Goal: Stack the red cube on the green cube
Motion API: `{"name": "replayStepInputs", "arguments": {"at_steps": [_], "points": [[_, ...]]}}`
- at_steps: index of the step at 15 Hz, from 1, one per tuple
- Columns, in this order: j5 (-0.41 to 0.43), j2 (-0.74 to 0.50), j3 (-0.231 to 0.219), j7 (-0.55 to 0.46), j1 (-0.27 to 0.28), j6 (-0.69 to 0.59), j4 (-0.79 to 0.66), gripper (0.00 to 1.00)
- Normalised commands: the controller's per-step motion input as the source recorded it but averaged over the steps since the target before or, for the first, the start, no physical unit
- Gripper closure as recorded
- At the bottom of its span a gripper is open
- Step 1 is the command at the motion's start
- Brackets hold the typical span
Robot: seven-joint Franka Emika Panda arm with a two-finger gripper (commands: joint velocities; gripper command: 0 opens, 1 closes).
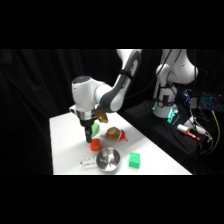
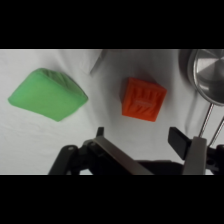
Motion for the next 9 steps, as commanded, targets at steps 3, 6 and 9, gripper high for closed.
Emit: {"name": "replayStepInputs", "arguments": {"at_steps": [3, 6, 9], "points": [[0.148, 0.24, -0.038, 0.01, 0.063, 0.14, 0.20, 0.00], [0.157, 0.22, -0.033, 0.00, 0.053, 0.11, 0.20, 0.00], [0.160, 0.18, -0.027, -0.02, 0.036, 0.08, 0.17, 0.00]]}}
